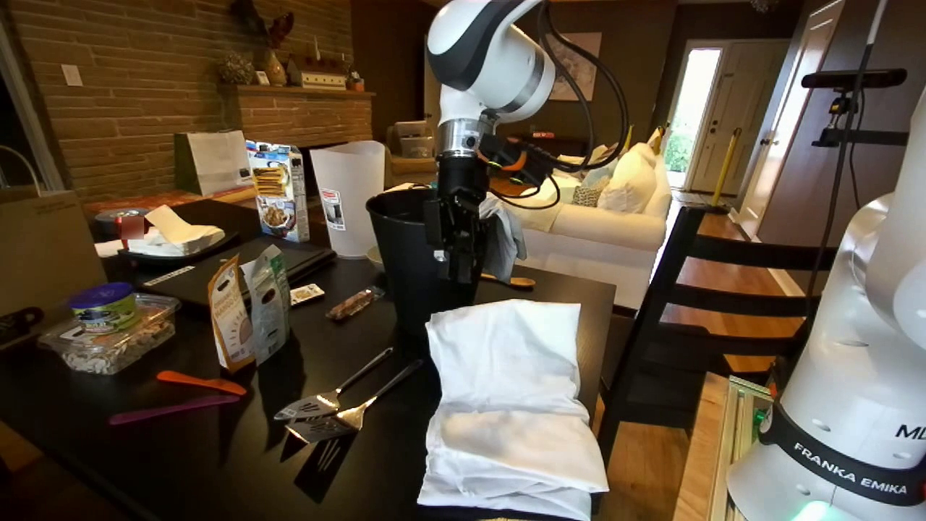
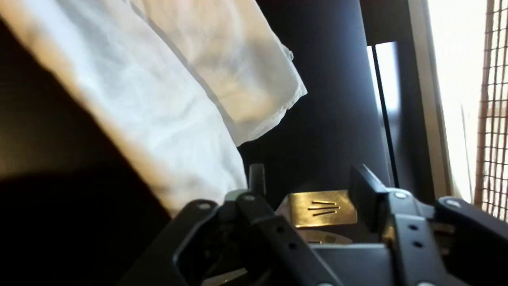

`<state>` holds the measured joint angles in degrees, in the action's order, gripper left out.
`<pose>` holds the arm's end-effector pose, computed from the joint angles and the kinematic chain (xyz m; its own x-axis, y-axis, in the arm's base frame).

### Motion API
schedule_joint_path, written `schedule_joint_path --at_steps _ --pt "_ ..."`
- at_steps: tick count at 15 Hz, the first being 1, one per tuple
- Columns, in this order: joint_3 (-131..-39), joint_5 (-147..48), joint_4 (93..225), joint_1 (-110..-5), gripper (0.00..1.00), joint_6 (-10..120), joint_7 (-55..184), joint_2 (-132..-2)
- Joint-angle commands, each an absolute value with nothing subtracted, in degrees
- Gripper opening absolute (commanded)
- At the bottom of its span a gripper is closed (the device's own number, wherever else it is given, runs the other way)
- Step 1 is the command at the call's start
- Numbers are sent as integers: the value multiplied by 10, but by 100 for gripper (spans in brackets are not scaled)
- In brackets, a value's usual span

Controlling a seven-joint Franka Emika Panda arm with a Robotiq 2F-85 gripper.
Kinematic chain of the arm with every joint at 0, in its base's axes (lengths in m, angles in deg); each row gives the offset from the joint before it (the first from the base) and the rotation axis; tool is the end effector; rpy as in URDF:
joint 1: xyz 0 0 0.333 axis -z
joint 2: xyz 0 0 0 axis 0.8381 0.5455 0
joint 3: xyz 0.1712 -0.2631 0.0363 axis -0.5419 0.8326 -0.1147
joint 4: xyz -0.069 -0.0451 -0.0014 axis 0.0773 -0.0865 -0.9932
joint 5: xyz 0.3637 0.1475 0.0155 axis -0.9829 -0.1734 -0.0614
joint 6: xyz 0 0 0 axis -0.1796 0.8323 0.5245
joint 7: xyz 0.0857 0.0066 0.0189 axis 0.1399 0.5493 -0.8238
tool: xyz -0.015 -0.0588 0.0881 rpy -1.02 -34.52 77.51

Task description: Remove the left and right towels out of the bin

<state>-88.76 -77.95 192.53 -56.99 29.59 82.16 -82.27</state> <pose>0.5003 0.0291 0.3590 0.9670 0.0637 -0.2467 -0.0439 -0.9122 -0.4073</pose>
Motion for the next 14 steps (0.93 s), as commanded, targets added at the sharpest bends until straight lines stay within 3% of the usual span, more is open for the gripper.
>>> schedule_joint_path --at_steps 1,3,14 --pt "-885 -725 1924 -567 89 331 794 -857" --pt "-882 -695 1913 -564 100 353 770 -863" --pt "-873 -474 1831 -543 100 461 585 -846"
